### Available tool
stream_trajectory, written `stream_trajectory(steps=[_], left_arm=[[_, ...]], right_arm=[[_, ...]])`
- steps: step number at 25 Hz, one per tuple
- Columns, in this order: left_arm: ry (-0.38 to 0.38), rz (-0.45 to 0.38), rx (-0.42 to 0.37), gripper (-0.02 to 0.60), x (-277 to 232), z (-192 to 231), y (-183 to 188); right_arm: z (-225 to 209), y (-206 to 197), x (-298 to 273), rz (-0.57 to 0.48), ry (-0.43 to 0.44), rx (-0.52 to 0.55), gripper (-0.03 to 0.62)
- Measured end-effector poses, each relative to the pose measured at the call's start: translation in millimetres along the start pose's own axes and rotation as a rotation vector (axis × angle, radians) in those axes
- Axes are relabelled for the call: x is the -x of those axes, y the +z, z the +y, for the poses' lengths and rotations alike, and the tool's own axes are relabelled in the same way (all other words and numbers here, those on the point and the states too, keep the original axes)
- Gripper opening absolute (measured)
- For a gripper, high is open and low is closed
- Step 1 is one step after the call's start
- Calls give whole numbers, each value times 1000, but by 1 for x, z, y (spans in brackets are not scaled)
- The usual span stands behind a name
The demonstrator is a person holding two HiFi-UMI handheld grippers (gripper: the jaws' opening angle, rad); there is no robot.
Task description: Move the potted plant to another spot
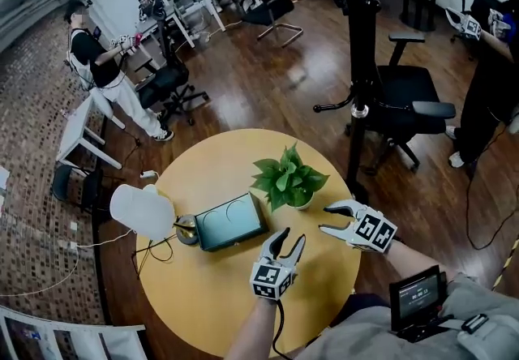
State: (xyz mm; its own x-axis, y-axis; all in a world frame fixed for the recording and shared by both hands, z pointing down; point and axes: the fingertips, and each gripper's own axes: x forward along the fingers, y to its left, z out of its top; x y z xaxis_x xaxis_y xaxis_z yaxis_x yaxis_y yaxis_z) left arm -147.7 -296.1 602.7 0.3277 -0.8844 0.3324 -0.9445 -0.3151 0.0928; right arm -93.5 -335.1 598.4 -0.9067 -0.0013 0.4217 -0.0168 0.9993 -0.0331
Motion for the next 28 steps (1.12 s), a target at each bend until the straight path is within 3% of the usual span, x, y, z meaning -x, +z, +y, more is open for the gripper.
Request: stream_trajectory(steps=[2,7,11,21,28], left_arm=[[-15,-34,-8,162,8,-8,10],[-30,-117,-25,5,61,-40,40],[-58,-159,-30,2,96,-72,51],[-117,-232,20,0,185,-134,43],[-173,-228,62,0,232,-188,29]], right_arm=[[11,12,8,-26,-15,18,175],[68,52,38,-90,-64,31,99],[109,64,61,-129,-88,11,4],[217,65,91,-158,-112,-12,2],[284,59,119,-158,-100,-58,2]])
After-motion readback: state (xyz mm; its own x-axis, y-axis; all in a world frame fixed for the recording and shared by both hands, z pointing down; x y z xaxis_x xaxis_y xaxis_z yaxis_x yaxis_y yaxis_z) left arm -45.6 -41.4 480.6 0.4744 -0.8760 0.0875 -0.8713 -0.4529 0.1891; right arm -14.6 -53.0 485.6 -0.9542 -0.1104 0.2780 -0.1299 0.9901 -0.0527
